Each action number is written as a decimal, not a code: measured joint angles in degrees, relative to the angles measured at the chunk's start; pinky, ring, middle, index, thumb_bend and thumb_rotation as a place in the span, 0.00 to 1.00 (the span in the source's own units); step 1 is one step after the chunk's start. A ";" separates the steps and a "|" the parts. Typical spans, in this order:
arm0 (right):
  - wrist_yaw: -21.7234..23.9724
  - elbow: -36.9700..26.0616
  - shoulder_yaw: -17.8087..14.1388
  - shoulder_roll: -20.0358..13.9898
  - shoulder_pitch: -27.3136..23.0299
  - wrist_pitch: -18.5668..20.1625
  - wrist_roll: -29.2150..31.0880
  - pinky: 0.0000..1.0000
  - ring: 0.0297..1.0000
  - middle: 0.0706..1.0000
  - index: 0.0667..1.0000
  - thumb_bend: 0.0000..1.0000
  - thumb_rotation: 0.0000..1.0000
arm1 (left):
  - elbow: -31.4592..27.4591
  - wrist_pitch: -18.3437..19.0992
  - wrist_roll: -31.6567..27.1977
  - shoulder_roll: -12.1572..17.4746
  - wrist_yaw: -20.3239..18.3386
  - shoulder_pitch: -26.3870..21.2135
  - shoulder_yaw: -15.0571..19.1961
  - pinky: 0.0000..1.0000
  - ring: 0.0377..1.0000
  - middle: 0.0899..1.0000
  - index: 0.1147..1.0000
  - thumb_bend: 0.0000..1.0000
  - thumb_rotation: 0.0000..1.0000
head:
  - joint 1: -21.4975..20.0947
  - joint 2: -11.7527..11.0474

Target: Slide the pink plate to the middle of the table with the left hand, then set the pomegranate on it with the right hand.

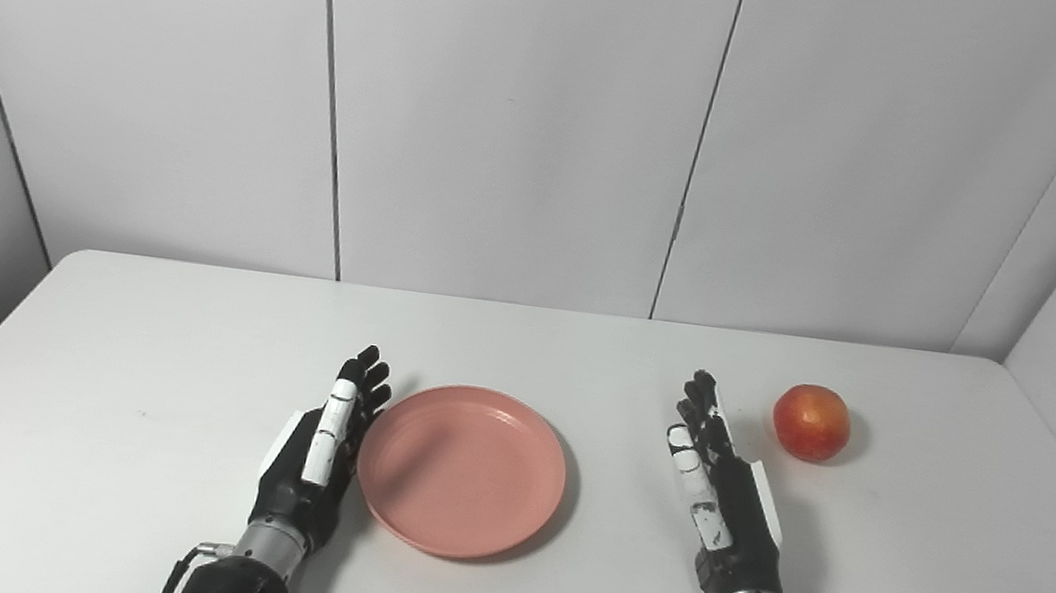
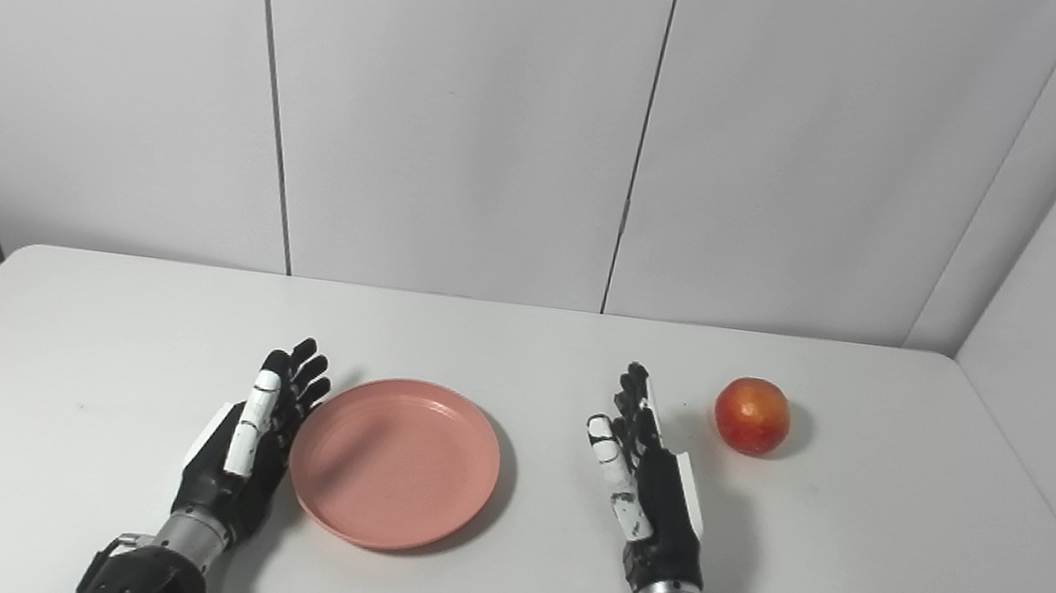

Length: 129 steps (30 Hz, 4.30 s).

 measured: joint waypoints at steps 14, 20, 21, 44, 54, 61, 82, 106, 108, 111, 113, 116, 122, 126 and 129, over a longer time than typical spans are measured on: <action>-1.16 -0.01 0.60 0.47 -0.07 0.63 -0.37 1.00 1.00 1.00 1.00 0.72 0.80 | -2.10 1.79 -2.00 0.17 -1.92 1.26 0.08 1.00 1.00 1.00 1.00 0.60 1.00 | -0.53 1.32; -1.22 -0.03 0.61 0.49 -0.08 0.98 -0.31 1.00 1.00 1.00 1.00 0.74 0.82 | -1.99 1.53 -2.37 0.58 -3.00 1.42 -0.39 1.00 1.00 1.00 1.00 0.61 1.00 | -0.26 1.41; -1.23 -0.05 0.62 0.48 -0.08 1.15 -0.33 1.00 1.00 1.00 1.00 0.74 0.82 | -1.92 1.40 -2.29 0.68 -3.21 1.42 -0.55 1.00 1.00 1.00 1.00 0.60 1.00 | -0.18 1.49; -1.31 -0.02 0.73 0.43 -0.12 1.48 -0.02 1.00 1.00 1.00 1.00 0.73 0.82 | 7.05 -10.34 3.57 1.58 0.19 -2.12 0.73 1.00 1.00 1.00 1.00 0.63 1.00 | 0.79 1.76; -1.63 0.00 0.80 0.25 -0.13 1.44 -0.96 1.00 1.00 1.00 1.00 0.71 0.83 | 7.80 -11.65 4.11 1.62 0.47 -2.60 0.80 1.00 1.00 1.00 1.00 0.60 1.00 | 0.00 0.88; -3.21 -0.12 1.32 -0.41 -0.19 1.26 -4.95 1.00 1.00 1.00 1.00 0.74 0.89 | 6.82 -10.97 4.10 1.54 0.51 -2.08 0.66 1.00 1.00 1.00 1.00 0.59 1.00 | -0.79 1.05; -11.87 -1.31 -4.29 -6.76 -3.35 -4.97 -12.68 0.97 0.97 0.97 0.98 0.72 0.87 | 5.96 -9.76 3.78 1.68 0.21 -1.49 0.58 1.00 1.00 1.00 1.00 0.64 1.00 | -3.34 0.35; -13.91 -2.76 -3.47 -15.55 -6.17 1.45 -26.20 0.83 0.90 0.93 0.93 0.80 0.64 | 6.37 -9.70 0.09 3.55 -1.52 -1.52 2.03 1.00 1.00 1.00 1.00 0.64 1.00 | -9.23 -1.58; -13.64 -2.58 -2.29 -16.24 -6.20 2.03 -28.26 0.84 0.91 0.93 0.93 0.81 0.64 | 6.56 -9.72 0.04 3.52 -1.56 -1.66 2.04 1.00 1.00 1.00 1.00 0.65 1.00 | -9.23 -1.76; -13.75 -1.21 -1.20 -16.79 -6.63 2.67 -30.87 0.85 0.91 0.93 0.93 0.81 0.61 | 6.87 -9.74 0.02 3.52 -1.91 -1.85 2.13 1.00 1.00 1.00 1.00 0.65 1.00 | -9.23 -1.76; -13.78 -0.69 -1.00 -16.99 -6.72 2.96 -31.90 0.84 0.91 0.93 0.93 0.82 0.59 | 6.89 -9.77 0.02 3.50 -2.09 -1.87 2.16 1.00 1.00 1.00 1.00 0.64 1.00 | -9.14 -1.67; -13.83 0.54 -1.00 -17.14 -7.11 3.80 -32.41 0.83 0.91 0.93 0.93 0.84 0.58 | 6.86 -9.79 0.02 3.48 -2.11 -1.86 2.36 1.00 1.00 1.00 1.00 0.64 1.00 | -8.79 -1.15; -13.87 2.75 0.09 -18.28 -8.72 6.21 -34.69 0.83 0.91 0.93 0.94 0.89 0.55 | 6.45 -9.79 0.01 3.48 -2.38 -1.63 2.55 1.00 1.00 1.00 1.00 0.65 1.00 | -8.96 -0.79; -14.64 5.65 1.57 -19.26 -10.15 6.23 -36.82 0.86 0.91 0.93 0.95 0.90 0.56 | 6.04 -9.78 0.00 3.49 -2.42 -1.41 2.58 1.00 1.00 1.00 1.00 0.64 1.00 | -8.88 -0.62; -15.34 7.25 2.60 -20.00 -10.81 6.23 -38.42 0.87 0.92 0.94 0.95 0.90 0.58 | 6.01 -9.77 0.00 3.49 -2.45 -1.40 2.57 1.00 1.00 1.00 1.00 0.64 1.00 | -8.88 -0.44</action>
